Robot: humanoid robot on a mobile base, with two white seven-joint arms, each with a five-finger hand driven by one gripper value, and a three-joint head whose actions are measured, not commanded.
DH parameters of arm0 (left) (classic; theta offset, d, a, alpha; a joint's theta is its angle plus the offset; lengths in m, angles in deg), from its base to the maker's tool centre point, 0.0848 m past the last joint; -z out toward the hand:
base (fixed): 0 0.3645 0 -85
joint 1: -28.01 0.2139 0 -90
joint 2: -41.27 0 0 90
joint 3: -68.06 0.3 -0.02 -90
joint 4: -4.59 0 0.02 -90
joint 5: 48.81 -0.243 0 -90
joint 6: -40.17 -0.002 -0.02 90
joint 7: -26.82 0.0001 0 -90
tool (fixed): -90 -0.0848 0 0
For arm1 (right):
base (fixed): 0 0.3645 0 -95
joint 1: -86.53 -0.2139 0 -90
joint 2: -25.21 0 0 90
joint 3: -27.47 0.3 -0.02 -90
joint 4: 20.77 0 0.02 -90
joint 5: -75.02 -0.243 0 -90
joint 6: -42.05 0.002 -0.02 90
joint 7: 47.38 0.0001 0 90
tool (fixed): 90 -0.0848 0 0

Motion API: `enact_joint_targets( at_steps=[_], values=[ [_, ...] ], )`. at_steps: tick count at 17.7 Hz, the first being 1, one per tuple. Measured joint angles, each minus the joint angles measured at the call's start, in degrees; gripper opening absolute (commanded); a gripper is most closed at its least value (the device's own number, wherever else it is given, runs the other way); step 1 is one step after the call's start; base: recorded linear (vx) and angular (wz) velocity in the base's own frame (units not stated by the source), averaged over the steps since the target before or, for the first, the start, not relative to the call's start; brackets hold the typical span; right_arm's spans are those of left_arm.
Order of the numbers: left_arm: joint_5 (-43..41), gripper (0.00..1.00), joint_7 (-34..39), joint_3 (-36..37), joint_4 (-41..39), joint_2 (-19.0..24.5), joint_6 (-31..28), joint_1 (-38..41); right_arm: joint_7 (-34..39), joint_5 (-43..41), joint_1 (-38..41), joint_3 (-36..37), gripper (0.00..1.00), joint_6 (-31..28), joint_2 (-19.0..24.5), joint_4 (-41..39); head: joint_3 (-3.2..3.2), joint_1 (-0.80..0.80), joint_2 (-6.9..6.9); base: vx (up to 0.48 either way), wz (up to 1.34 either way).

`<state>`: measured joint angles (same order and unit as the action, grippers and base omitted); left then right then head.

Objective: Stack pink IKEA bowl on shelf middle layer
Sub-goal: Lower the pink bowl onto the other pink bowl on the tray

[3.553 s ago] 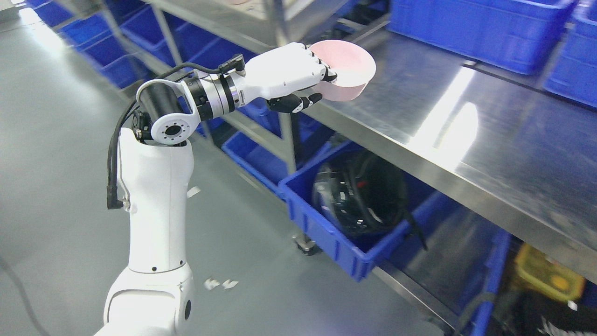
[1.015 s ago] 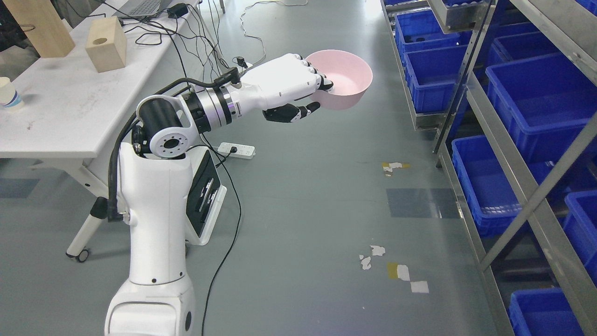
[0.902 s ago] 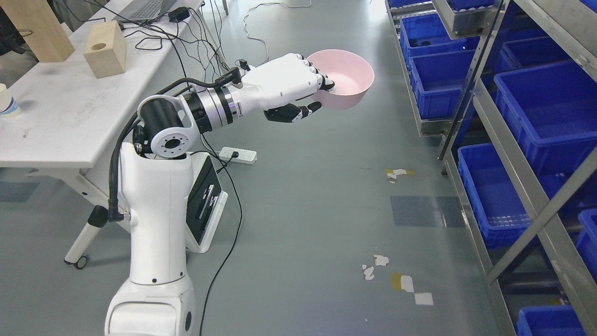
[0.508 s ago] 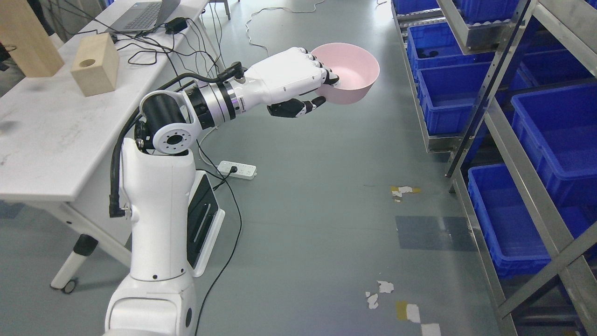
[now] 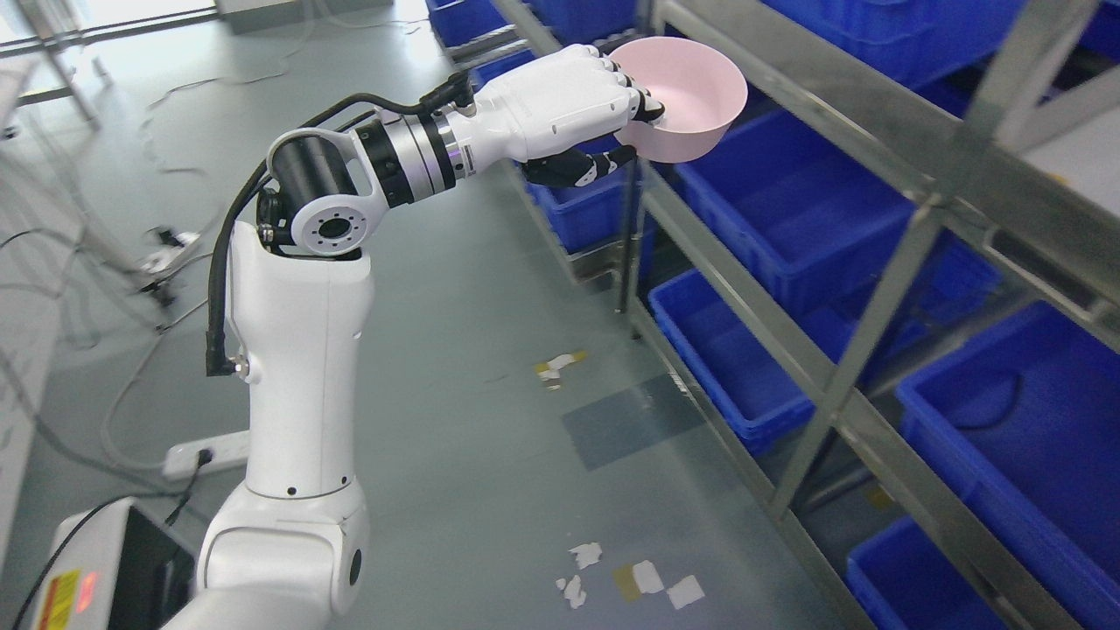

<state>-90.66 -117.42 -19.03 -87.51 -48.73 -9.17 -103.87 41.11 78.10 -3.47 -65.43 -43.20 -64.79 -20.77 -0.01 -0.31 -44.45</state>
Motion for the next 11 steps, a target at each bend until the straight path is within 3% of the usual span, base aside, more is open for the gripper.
enact_joint_targets(
  at_steps=[11],
  values=[
    [-2.55, 0.02, -0.99, -0.39, 2.94, 0.48, -2.0, -6.01, -0.04, 0.0, 0.04, 0.0, 1.0, 0.0, 0.0, 0.0, 0.0, 0.0, 0.0, 0.084, -1.24]
  ],
)
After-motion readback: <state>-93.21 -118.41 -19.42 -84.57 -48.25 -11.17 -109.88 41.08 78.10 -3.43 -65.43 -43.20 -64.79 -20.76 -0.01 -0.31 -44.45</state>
